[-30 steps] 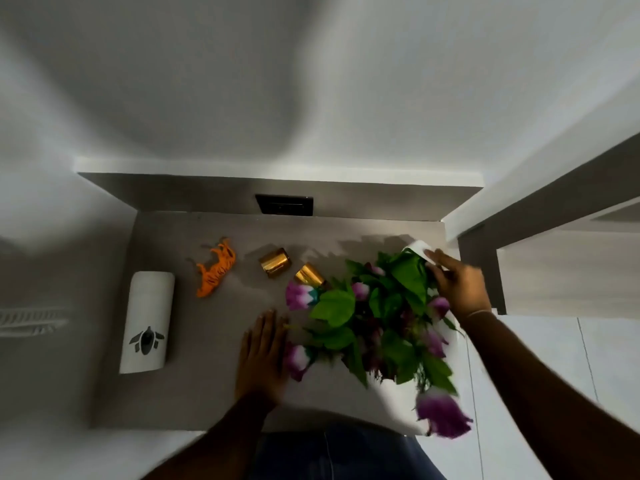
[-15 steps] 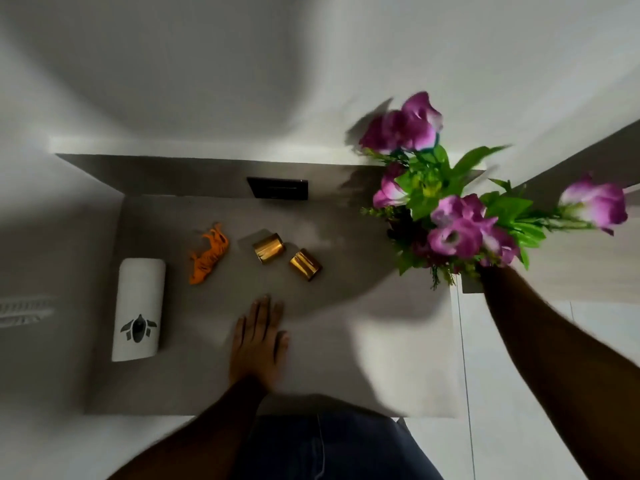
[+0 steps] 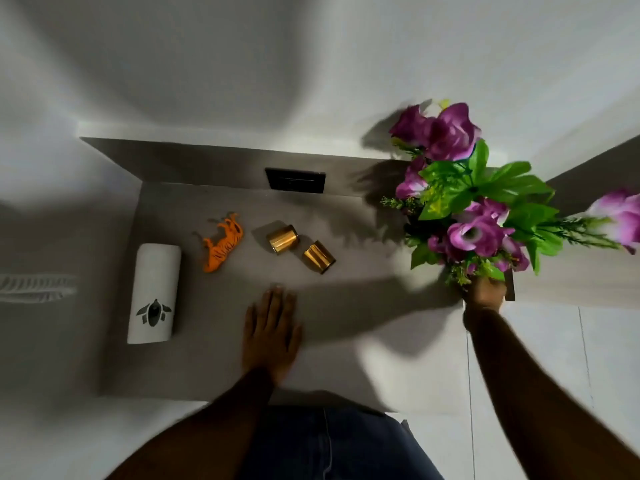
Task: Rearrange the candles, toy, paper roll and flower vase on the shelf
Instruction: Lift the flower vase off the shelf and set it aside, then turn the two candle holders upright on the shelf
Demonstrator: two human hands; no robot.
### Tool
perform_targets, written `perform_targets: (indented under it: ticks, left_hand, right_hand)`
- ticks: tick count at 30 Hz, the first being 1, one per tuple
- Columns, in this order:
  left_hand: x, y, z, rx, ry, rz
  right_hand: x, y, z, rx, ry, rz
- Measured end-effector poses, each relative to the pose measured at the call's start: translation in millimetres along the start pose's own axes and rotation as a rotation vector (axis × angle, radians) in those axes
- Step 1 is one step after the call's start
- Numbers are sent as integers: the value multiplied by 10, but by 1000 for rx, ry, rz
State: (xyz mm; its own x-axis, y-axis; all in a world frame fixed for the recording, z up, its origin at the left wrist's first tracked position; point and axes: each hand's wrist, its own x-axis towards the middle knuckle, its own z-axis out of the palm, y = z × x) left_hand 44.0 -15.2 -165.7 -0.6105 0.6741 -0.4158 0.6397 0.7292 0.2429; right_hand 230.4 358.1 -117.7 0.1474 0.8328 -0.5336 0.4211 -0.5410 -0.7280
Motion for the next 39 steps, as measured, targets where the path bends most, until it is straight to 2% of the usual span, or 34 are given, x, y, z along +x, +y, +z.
perform_targets:
  ticks: [1,2,3,5,8,10,12,14,16,20,23,25,28,30,32,34,37,39]
  left_hand:
    - [11,23,21,-31,40,-8]
    - [28,57,11,-17,58,-1]
    - [49,77,4,-21,70,-8]
    - [143,115,8,-47,95,-16]
    - [234,111,14,-69,113,4]
    - [252,57,19,-76,89,31]
    - [275,55,16,-64,48,28]
    - [284,64,28,-72,51,13]
    - [287,66,33,-76,59,12]
    - [293,35,21,-64,52,25]
    - [284,69,-11,-72,25,14]
    - [302,66,-51,-65,-4,3]
    - [317,78,-86,-61,-36,7]
    - [311,72,-93,-50,-47,11]
    - [303,64,-99,-57,-35,15]
    - [287,69,-101,-55,-23,23]
    - [270,61,-109,-44,-19,25]
    - [272,42,-122,-46,-15,21]
  right_hand:
    - [-165,116,10,-123,131,45]
    - [-348,287,54,-240,177,66]
    - [-618,397,122,-267,132,35]
    - [-1085,527,399,-302,-133,-128]
    - [-1520,466,916,-390,-466,-493]
    - [-1621,300,1258,-480,-533,-704]
    - [-1582,144,1547,-708,-548,-791]
    - [-1518,22,1770,-909,-573,-802]
    - [-1424,-44,1909,-957,-611,-733]
    - [-1404,-106,1901,-734,-530,-600]
    - [-1463,-77,1785,-570,-497,-602]
    - [-1525,-53,1717,-540,-499,-620]
    - [-1594,-20,1680,-618,-501,-639]
    - [-1665,-33,1712,-704,-484,-803]
    - [-1758,-98,1843,-845,-474,-1119]
    - [-1842,-173,2052,-996,-550,-1355]
    - [-1893,-277,2335,-1270,-667,-1413]
    - [-1849,-318,2456,-1373,-683,-1473]
